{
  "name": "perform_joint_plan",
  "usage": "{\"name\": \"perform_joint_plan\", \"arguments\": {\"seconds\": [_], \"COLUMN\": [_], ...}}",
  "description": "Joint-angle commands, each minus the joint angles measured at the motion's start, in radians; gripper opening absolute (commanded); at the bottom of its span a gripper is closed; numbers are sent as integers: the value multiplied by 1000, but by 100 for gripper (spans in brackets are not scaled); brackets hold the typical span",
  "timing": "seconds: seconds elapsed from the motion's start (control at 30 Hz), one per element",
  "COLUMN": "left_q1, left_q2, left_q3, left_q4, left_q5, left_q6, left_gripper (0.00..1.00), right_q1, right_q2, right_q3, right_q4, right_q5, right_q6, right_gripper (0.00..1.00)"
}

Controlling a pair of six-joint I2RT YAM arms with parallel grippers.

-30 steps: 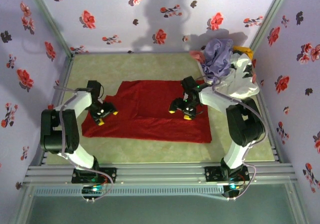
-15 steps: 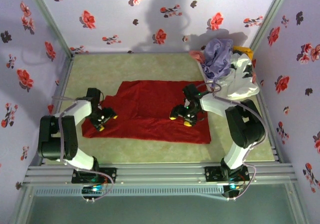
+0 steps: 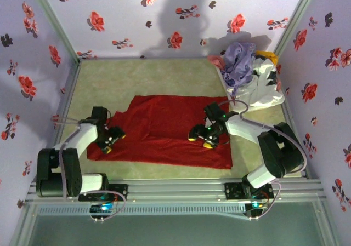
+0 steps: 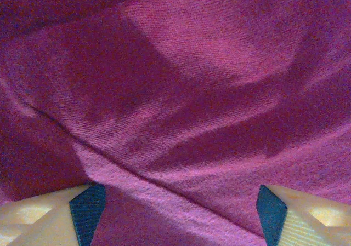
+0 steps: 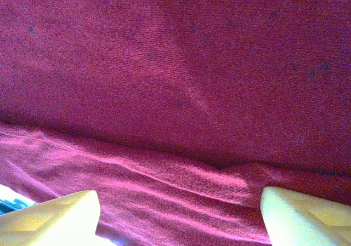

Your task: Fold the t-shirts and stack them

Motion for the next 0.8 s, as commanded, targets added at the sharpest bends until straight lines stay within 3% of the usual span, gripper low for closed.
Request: {"name": "perform_joint_plan", "arguments": {"seconds": [0.0,0.2,0.43,0.6,0.77], "left_q1": [5,3,-3,-28,-70], "left_q2": [-38,9,353,559,718], "left_q3": [35,333,676,843,966], "left_q4": [-155,-272,-342,-317,-317], "left_q5": [-33,-30,-15,7,9], "left_q6": [-17,102,268,324,365], "left_gripper": [78,77,68,59,58], "right_q1": [7,5,0,-5,-8], "right_q2": [-20,-26,49,101,138], "right_q3": [39,179,324,395,430], "right_q4": [-131,-226,-285,-319,-342], "right_q5": [25,54,63,71,72], "right_q6": [-19,-62,-99,-109,-121], "right_gripper": [79,79,79,79,79]}}
